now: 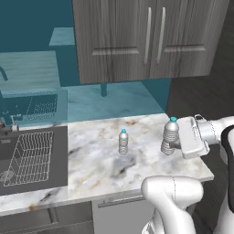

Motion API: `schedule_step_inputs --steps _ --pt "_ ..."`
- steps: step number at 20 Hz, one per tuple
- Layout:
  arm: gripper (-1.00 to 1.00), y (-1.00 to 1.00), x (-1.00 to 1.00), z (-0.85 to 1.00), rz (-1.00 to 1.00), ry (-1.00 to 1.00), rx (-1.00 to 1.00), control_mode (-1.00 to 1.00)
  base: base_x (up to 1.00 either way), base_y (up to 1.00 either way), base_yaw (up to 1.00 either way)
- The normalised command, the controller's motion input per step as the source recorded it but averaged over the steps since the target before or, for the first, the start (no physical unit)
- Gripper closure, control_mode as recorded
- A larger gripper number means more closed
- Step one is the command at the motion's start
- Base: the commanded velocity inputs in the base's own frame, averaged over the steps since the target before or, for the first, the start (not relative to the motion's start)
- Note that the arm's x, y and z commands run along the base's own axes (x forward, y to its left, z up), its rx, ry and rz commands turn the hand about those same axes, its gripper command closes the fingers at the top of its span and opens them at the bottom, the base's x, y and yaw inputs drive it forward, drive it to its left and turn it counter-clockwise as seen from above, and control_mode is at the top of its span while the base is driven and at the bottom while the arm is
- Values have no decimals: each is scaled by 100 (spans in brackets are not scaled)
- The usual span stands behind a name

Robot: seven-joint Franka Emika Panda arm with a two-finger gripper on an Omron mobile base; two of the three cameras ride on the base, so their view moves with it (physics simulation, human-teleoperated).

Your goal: Take the bottled waters from the counter and place them in the freezer to freeze. Close the freezer door after placing the bottles.

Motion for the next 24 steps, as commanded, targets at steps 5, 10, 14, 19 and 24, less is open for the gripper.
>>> schedule_step_inputs --steps 5,10,14,19,24 --pt "100 3 -12 -1 0 0 0 -100 0 0 0" --pt "100 0 0 0 0 0 0 100 -70 22 -5" --pt "100 0 0 0 0 0 0 100 -83 25 -12" --pt "100 0 0 0 0 0 0 100 -67 39 -16" --pt "100 0 0 0 0 0 0 100 -62 24 -17"
